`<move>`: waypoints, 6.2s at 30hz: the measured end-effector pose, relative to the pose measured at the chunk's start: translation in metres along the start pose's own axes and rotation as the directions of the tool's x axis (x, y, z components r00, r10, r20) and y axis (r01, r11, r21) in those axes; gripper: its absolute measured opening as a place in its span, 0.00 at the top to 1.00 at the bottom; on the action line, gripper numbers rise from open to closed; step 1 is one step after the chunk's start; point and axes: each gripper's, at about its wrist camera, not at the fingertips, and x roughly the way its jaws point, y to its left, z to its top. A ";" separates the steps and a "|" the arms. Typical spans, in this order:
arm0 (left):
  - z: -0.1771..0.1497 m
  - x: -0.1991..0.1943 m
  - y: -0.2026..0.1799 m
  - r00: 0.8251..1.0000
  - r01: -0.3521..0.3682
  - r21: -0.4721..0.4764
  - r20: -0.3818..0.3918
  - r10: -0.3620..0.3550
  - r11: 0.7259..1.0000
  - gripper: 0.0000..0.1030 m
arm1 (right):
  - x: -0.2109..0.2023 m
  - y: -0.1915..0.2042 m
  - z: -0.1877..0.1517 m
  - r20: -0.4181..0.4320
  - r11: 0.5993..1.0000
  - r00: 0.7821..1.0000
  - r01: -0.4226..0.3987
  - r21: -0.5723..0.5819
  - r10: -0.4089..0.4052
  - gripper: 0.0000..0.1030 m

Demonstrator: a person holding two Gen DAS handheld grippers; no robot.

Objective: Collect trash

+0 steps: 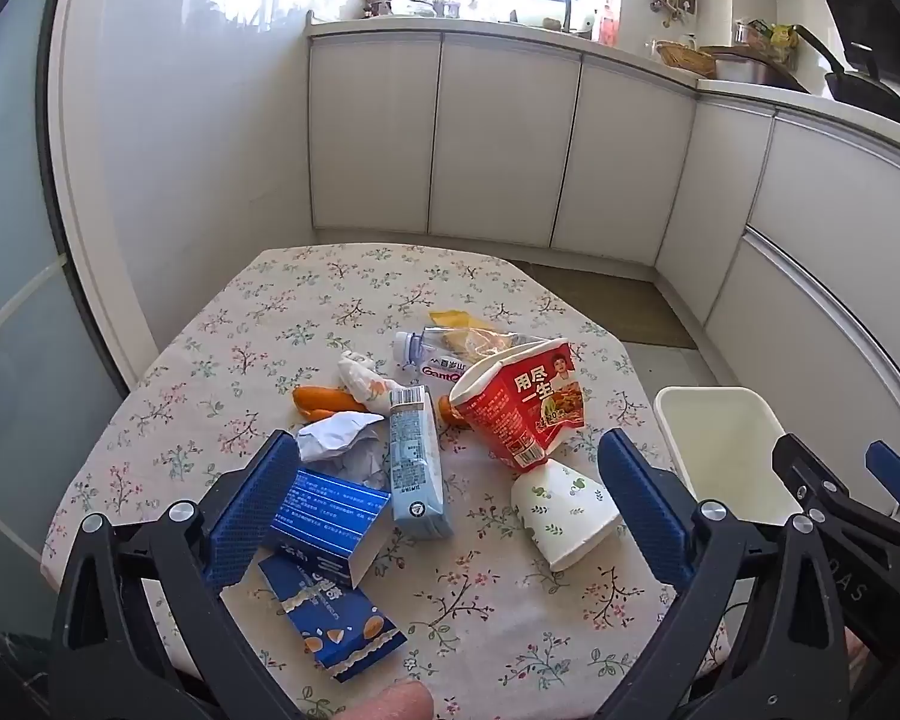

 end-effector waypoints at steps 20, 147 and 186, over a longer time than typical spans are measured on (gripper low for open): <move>-0.003 0.004 0.003 1.000 0.003 -0.014 -0.018 -0.003 1.000 0.07 | 0.001 0.001 -0.002 0.000 1.000 1.000 0.003 -0.006 -0.003 0.05; 0.073 0.233 -0.003 0.774 0.317 -0.003 -0.577 -0.260 0.949 0.07 | 0.124 -0.028 0.047 -0.348 0.939 0.900 -0.155 0.306 0.262 0.05; 0.123 0.134 0.150 0.873 0.320 -0.327 -0.262 -0.411 0.889 0.73 | 0.174 0.067 0.068 -0.423 0.951 0.853 -0.296 0.087 0.305 0.05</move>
